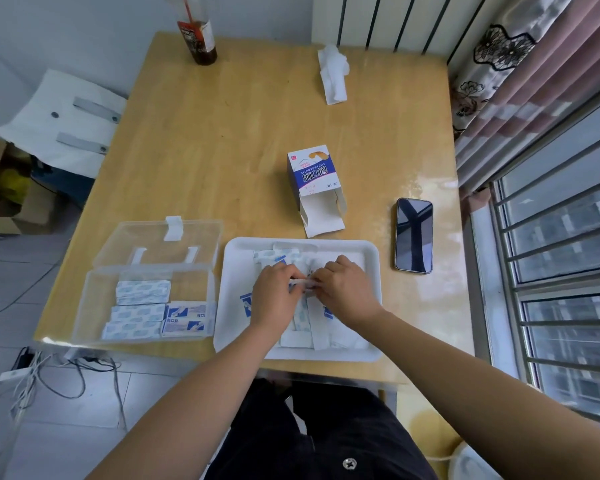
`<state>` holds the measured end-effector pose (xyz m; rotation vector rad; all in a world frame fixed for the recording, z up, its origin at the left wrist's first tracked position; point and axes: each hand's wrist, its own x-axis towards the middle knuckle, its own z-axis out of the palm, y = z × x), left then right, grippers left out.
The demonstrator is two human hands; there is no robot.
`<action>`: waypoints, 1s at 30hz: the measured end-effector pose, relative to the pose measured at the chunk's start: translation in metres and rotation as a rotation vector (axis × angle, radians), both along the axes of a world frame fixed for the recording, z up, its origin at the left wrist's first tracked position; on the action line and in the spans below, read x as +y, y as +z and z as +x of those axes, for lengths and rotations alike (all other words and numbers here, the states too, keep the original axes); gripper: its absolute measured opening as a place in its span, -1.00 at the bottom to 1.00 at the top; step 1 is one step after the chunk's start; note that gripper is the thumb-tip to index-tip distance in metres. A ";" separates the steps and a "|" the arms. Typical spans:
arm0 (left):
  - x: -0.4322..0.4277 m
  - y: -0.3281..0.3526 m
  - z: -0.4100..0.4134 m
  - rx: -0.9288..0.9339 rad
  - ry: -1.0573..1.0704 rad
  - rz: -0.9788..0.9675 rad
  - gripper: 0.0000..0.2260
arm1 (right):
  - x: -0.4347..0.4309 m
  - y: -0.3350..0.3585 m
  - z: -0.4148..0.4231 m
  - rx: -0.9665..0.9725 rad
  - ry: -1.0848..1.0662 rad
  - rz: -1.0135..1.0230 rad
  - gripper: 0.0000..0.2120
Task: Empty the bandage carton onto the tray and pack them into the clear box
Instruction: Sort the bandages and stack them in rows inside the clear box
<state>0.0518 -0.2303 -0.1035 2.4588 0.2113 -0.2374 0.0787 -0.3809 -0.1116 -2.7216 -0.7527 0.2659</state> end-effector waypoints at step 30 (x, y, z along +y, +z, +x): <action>-0.013 0.017 -0.001 0.245 0.314 -0.637 -0.86 | 0.005 0.022 -0.003 0.424 -0.358 0.553 -0.88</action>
